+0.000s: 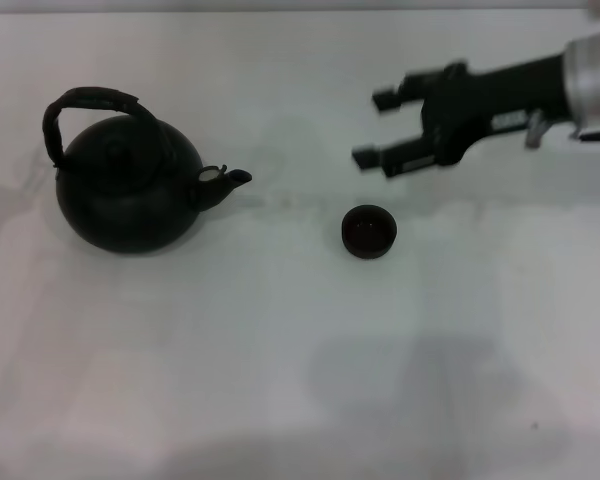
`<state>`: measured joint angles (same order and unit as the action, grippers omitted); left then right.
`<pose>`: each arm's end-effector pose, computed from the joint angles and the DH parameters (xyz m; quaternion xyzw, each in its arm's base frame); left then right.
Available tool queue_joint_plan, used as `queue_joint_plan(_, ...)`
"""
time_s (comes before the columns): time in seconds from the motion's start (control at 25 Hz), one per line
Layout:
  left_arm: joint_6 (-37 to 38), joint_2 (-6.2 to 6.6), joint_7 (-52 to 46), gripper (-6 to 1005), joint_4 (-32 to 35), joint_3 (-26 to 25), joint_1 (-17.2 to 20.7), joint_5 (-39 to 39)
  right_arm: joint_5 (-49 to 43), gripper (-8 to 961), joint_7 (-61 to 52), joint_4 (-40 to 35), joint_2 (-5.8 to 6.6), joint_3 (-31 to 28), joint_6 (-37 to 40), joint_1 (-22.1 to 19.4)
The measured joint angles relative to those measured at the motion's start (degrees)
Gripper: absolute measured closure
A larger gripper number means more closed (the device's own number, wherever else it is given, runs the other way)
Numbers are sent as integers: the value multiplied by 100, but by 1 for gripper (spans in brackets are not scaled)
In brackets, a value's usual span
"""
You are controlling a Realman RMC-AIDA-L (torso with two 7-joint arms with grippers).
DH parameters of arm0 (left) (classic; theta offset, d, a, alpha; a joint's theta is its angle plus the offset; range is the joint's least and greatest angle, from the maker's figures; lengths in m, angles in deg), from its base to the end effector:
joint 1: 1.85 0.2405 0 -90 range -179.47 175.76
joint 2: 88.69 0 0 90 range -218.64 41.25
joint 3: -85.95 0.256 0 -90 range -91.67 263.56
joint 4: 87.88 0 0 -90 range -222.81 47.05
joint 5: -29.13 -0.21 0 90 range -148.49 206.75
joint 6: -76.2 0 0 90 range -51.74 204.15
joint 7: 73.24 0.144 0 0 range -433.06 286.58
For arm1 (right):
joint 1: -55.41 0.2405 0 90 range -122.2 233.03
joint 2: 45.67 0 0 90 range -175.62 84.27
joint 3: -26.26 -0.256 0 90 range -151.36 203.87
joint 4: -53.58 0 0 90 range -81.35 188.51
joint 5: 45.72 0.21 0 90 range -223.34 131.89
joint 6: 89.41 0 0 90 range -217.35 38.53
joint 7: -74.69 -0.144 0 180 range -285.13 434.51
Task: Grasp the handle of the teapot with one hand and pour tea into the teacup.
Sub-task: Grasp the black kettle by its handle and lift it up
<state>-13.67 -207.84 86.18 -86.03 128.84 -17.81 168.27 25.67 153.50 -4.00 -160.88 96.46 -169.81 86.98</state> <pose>-0.3576 0.2559 0.0331 -0.6386 -0.1985 -0.3862 0.6354 0.1897 0.3614 0.0003 -0.9767 0.1538 0.1174 0.0928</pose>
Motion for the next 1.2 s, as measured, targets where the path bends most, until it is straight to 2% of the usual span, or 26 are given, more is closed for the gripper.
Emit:
queue_joint_plan(0.24,-182,-3,-14,208,-53,-1,35,-322,1254,82,1001,84,25,-687,-192,-508)
queue_joint_plan(0.36,-272,-1,-16,209,-54,0,74,-506,1574,82,1348,214,31,-891,-287,-634)
queue_joint_plan(0.44,-404,1,-19,210,-48,0,133,-705,2114,82,2014,712,33,-1247,-468,-746)
queue_joint_plan(0.48,-486,1,-19,211,-37,-1,178,-789,2114,83,2014,712,33,-1247,-468,-746)
queue_joint_plan(0.68,-983,1,-22,213,-47,-1,461,-980,2880,83,3230,1752,36,-1891,-784,-834)
queue_joint_plan(0.88,-1248,15,-24,216,-44,-1,703,-1279,2950,83,3484,2155,46,-2401,-735,-859)
queue_joint_plan(1.2,-933,17,-180,220,-50,-1,680,-1541,2921,84,3764,2375,50,-2370,-500,-815)
